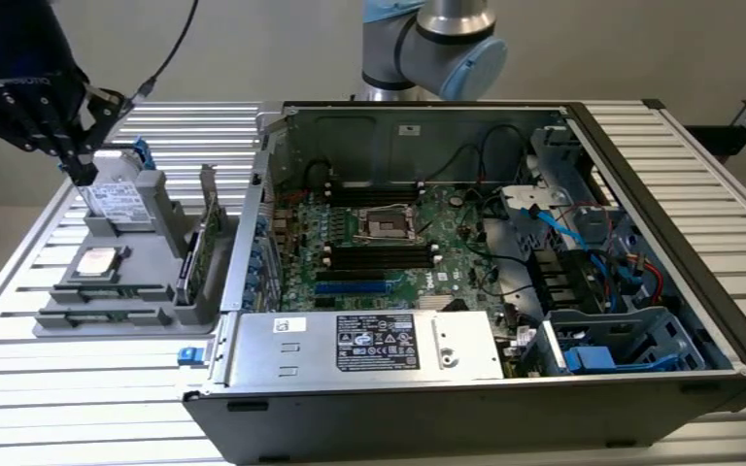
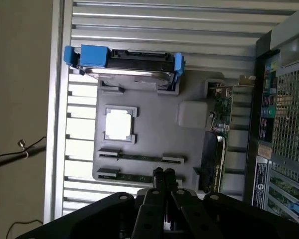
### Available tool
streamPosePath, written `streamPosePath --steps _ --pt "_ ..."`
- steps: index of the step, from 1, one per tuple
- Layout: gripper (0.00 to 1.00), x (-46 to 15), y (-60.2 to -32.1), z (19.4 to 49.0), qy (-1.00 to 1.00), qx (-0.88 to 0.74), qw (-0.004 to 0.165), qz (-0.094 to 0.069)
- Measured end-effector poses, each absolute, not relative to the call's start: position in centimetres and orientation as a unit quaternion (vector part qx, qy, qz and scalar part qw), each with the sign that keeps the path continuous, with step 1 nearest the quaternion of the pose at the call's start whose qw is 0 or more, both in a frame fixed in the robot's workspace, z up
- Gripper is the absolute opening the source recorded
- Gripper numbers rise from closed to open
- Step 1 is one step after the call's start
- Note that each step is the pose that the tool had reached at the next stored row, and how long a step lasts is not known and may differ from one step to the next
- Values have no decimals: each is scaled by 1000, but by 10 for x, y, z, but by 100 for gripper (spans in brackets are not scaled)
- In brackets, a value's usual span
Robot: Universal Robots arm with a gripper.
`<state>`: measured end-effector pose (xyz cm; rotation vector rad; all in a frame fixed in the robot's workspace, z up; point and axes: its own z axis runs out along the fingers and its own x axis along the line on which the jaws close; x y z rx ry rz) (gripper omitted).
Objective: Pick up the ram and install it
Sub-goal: 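Reach for the ram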
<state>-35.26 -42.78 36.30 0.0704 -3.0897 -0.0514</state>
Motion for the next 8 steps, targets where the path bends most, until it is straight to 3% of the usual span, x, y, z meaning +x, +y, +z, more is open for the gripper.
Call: streamPosePath --steps 8 --pt "10 -354 -450 352 -999 25 35 -17"
